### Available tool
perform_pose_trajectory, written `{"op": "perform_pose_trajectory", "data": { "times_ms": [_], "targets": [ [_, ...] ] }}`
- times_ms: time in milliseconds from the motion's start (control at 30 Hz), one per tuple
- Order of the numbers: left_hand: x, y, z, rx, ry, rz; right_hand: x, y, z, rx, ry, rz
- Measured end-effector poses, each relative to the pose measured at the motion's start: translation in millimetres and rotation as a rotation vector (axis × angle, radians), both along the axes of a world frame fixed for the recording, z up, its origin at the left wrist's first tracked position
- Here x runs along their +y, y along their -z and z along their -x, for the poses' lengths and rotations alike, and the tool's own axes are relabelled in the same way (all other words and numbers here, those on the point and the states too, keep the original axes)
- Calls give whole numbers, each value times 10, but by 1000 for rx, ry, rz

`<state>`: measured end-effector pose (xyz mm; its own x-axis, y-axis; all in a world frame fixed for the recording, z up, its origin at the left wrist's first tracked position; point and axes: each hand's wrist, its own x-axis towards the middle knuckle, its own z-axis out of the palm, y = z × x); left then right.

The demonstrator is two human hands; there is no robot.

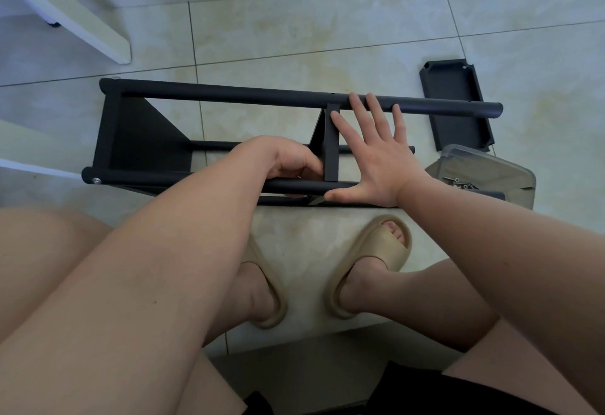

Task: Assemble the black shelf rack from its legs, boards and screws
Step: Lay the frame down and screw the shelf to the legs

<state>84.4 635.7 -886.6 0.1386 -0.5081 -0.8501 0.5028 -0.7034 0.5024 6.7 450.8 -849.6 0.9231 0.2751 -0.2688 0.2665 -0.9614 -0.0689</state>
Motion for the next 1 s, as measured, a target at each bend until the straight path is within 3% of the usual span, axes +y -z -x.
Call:
{"op": "perform_pose_trajectory", "data": {
  "times_ms": [767, 1000],
  "targets": [
    [11, 48, -9, 104, -99, 51, -15, 26, 0, -18, 1, -17],
    [-9, 22, 8, 67, -24, 16, -13, 25, 2, -14, 1, -14]
  ]
}}
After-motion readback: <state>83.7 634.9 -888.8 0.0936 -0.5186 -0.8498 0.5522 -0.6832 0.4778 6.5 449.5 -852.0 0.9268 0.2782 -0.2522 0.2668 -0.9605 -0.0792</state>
